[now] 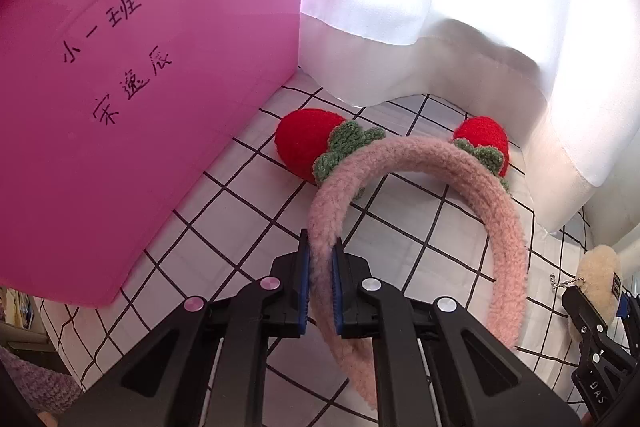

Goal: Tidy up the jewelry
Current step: 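Lift the pink headband and beige pouch and carry them over the pink tub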

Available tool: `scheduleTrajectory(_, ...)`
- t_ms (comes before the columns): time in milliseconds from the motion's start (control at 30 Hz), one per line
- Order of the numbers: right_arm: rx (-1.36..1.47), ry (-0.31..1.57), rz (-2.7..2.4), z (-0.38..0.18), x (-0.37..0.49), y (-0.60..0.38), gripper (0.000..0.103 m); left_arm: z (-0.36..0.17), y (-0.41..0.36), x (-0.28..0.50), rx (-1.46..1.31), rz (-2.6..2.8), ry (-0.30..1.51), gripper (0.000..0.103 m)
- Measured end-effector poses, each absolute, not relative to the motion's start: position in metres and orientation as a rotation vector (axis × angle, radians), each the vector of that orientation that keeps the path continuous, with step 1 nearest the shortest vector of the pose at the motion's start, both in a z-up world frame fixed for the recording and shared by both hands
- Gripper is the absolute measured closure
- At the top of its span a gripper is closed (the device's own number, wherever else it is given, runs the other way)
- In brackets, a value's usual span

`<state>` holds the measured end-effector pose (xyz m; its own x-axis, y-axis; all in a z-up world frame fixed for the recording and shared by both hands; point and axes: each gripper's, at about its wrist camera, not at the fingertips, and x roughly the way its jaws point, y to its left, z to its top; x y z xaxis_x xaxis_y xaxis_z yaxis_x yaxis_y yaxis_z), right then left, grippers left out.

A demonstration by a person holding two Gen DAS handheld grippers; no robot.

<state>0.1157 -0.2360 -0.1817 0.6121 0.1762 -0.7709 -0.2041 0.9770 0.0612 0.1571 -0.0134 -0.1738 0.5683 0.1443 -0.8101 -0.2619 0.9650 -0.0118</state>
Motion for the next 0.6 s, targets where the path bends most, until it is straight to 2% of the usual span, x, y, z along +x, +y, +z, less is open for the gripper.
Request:
scheduleTrajectory(367,-0.017,0.886,0.257,-0.136,0.088,-0.257,0.044,-0.132,-0.026,0.135,-0.129,0.23,0.917,0.093)
scheduleTrajectory(600,-0.02,0.833,0.306,-0.086,0.071,-0.261,0.044,-0.078,-0.038,0.108,-0.124,0.209,0.86,0.092)
